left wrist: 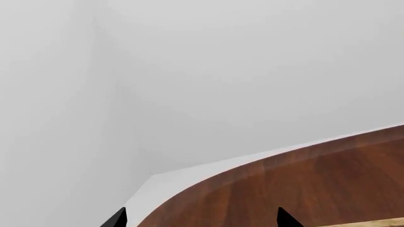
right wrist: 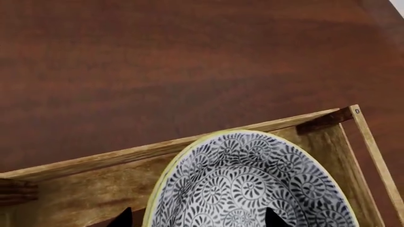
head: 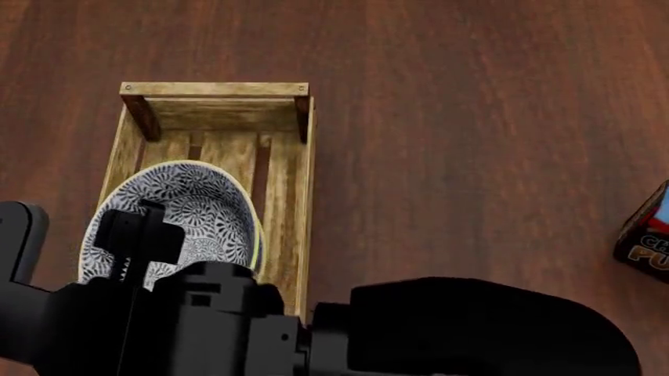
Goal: Stack the left bowl on the right bowl and place them in the tray.
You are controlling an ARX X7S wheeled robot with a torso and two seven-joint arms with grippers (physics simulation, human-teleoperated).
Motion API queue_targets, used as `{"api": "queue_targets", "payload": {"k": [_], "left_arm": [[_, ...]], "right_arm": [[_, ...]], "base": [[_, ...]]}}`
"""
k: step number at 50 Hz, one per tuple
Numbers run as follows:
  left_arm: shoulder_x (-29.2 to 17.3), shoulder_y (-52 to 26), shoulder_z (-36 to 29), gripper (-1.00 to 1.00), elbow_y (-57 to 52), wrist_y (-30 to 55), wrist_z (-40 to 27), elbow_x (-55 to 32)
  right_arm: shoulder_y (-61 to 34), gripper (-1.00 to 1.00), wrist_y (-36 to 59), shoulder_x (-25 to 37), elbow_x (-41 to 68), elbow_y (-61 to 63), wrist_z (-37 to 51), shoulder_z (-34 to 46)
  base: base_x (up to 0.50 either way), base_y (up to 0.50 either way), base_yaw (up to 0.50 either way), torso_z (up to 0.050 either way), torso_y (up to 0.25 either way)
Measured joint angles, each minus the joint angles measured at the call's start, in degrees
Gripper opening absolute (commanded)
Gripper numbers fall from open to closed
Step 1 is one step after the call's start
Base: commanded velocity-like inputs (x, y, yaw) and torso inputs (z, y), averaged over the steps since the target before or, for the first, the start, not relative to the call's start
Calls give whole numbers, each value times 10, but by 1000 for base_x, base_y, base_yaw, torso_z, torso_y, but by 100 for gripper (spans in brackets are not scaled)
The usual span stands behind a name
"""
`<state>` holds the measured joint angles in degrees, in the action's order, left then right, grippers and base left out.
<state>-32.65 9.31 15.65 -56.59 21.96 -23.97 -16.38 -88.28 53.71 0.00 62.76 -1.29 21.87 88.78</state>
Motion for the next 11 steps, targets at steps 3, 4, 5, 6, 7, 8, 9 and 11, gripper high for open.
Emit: {"api": "queue_targets", "payload": {"k": [3, 4, 5, 6, 7, 8, 9, 11], "left_arm": [[0, 1, 1, 100, 0, -1, -1, -1], [-1, 1, 1, 100, 1, -1, -1, -1], [-1, 1, 1, 100, 1, -2, -1, -1], [-1, 1, 1, 100, 1, -2, -1, -1], [-1, 2, 1, 100, 1, -2, -1, -1], [-1, 2, 1, 100, 1, -3, -1, -1], [-1, 2, 1, 100, 1, -3, -2, -1], [-2, 2, 1, 100, 1, -3, -2, -1]], "right_arm": [[-6, 100, 1, 0, 15, 7, 14, 0], [-8, 100, 1, 0, 19, 9, 19, 0], [-10, 100, 1, 0, 24, 11, 24, 1], [-12, 100, 0, 0, 29, 13, 28, 1], [-14, 100, 0, 0, 33, 14, 33, 1], [-16, 100, 0, 0, 37, 16, 37, 1], [-17, 100, -1, 0, 42, 18, 42, 1], [-20, 100, -1, 0, 49, 21, 50, 1]], "base": [[0, 0, 0, 0, 0], [0, 0, 0, 0, 0], [0, 0, 0, 0, 0], [0, 0, 0, 0, 0], [0, 0, 0, 0, 0], [0, 0, 0, 0, 0], [0, 0, 0, 0, 0], [0, 0, 0, 0, 0]]}}
